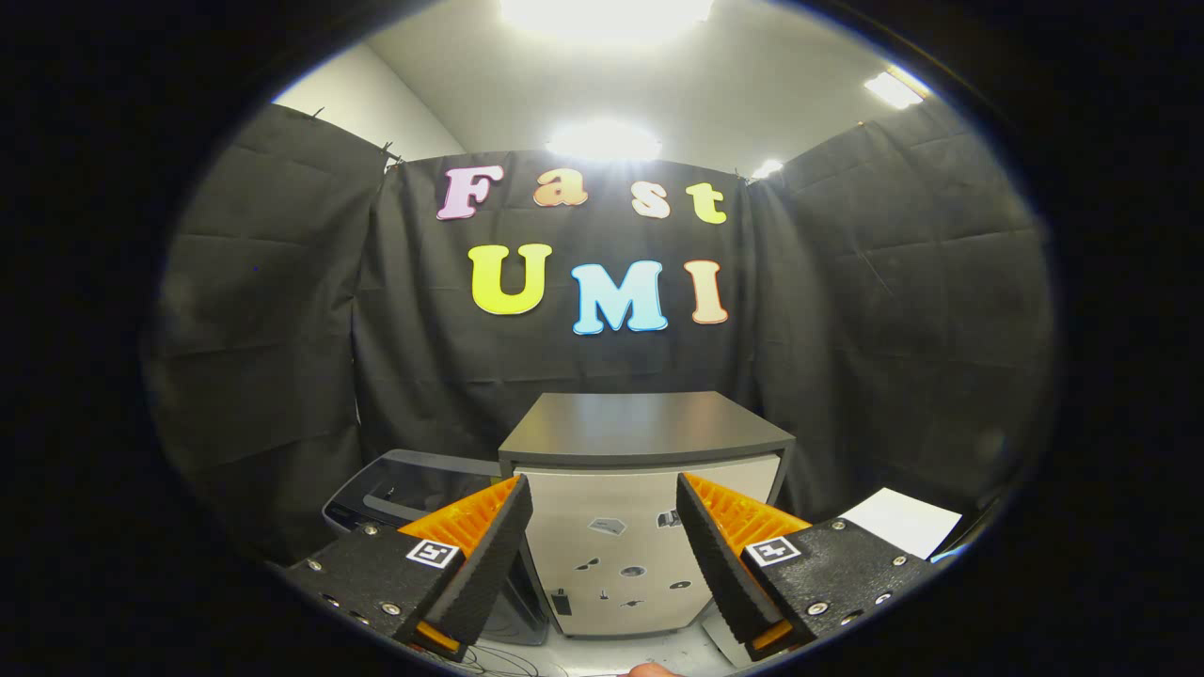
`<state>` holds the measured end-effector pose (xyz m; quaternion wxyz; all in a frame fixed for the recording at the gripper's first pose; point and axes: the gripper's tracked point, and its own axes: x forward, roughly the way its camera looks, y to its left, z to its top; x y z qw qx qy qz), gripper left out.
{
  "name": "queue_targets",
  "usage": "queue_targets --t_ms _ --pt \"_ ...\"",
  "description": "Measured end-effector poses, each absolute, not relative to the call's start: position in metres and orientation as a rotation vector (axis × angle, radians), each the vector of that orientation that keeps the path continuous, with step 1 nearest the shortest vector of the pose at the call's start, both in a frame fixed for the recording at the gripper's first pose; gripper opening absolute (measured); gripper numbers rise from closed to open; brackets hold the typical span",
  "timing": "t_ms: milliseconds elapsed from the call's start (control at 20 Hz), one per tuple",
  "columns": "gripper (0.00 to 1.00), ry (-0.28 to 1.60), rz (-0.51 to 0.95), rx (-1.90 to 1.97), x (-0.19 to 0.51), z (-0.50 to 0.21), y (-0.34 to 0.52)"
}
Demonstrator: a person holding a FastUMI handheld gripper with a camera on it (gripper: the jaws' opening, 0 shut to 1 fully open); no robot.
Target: Put the clothes into the washing machine and then close the washing machine lid.
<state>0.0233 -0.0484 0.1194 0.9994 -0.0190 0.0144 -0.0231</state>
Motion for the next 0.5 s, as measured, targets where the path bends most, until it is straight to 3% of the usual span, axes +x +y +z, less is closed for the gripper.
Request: queue_targets --t_ms 500 --pt "0.95 0.017 -0.063 -0.035 0.0254 0.1183 -0.0547"
